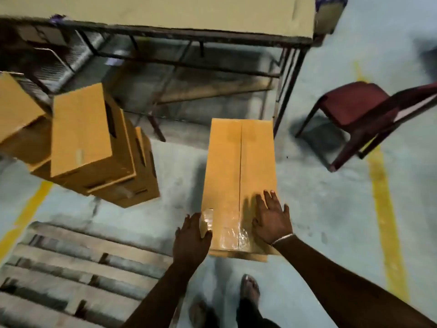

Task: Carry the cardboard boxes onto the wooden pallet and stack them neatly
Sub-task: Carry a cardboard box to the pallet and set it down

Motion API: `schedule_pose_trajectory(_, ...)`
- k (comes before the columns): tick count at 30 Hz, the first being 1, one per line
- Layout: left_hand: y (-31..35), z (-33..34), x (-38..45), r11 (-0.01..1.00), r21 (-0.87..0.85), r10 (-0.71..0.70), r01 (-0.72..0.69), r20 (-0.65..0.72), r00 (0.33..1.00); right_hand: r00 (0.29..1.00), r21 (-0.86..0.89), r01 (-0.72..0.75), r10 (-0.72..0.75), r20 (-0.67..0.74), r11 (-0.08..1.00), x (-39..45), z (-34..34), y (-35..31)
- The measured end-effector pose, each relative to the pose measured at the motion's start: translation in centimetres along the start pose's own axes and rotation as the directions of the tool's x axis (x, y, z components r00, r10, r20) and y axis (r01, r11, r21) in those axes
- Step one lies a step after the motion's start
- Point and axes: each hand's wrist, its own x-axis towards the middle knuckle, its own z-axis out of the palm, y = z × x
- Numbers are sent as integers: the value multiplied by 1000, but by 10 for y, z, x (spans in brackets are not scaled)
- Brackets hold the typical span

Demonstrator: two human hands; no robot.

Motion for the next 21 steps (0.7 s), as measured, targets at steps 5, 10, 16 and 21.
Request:
schedule_pose_trajectory(5,-2,14,44,930,-308,-190,200,60,980,952,202,-298,274,138,933,14,25,22)
schedule_pose_trajectory(10,-32,36,90,844,-411,-243,345,280,929,772,583,-613,563,296,533,24,50,30)
schedule_pose_trajectory(16,-52,49,105,738,-553,-152,387,423,893,662,663,-694,612,433,281,22,78,24)
schedule_pose_trajectory(21,-66,40,89,781,-520,-176,344,345,922,642,719,-670,632,434,186,-5,78,13)
